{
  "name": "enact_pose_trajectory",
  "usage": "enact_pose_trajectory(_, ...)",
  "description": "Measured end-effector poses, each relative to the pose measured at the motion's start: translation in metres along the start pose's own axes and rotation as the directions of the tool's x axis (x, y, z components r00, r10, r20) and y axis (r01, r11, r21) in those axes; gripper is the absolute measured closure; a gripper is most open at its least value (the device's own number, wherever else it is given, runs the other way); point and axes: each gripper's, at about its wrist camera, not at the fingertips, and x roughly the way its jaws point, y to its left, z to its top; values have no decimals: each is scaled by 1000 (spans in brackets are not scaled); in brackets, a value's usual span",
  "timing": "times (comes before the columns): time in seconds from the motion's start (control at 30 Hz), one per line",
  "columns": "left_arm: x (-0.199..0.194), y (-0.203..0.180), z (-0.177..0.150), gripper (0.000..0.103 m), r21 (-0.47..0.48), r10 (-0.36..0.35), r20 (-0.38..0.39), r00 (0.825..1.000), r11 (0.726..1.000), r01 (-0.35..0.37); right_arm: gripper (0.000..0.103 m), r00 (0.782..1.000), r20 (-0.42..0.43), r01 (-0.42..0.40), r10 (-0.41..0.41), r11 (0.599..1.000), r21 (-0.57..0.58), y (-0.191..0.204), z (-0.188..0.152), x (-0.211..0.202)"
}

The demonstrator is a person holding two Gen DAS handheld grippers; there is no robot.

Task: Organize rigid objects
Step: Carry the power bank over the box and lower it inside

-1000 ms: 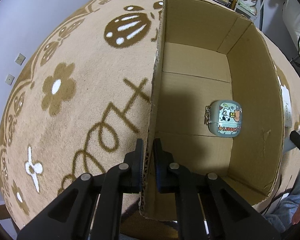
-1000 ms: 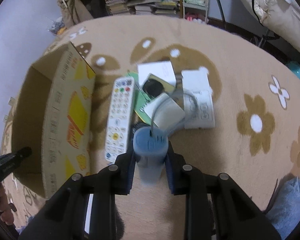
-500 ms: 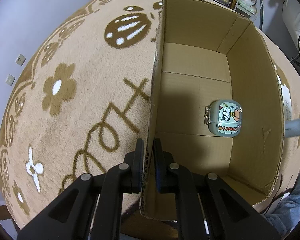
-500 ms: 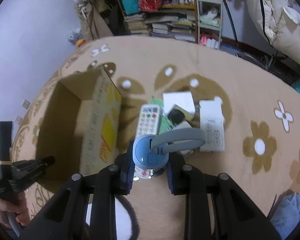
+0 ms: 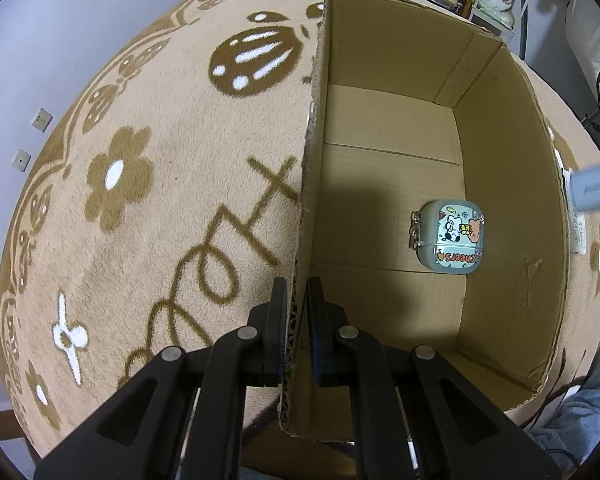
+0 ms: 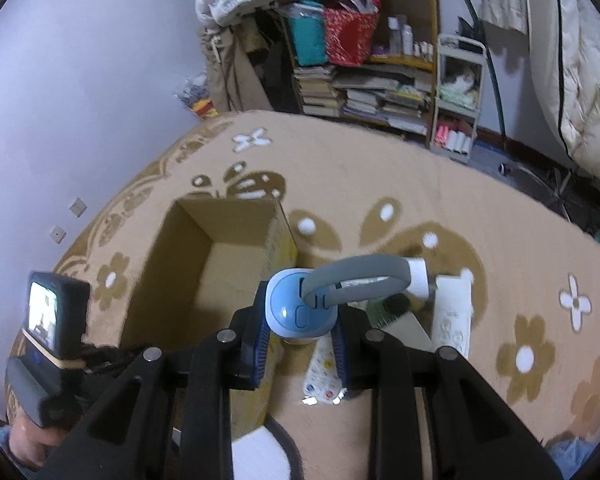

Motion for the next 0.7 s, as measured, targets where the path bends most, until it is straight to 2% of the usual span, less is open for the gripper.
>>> enact_pose_trajectory(0.17, 1, 0, 1, 94, -3, -3, -2, 1000, 1000, 3, 74, 996, 55, -69, 67, 997, 30, 13, 19, -6)
enact_pose_trajectory(0.3, 1, 1, 0, 94, -5, -7, -3, 1000, 1000, 7, 74, 992, 73, -103, 102, 995, 10, 29, 27, -6)
enact_pose_trajectory(0.53, 1, 2, 1, 94, -8, -12, -5, 1000, 1000, 12, 74, 987, 71, -142, 143, 989, -30, 54, 32, -1)
enact_pose_trajectory(0.7, 2, 0, 1, 94, -3, -3, -3, 1000, 1000, 3, 74, 989, 36, -143, 144, 989, -38, 62, 24, 11)
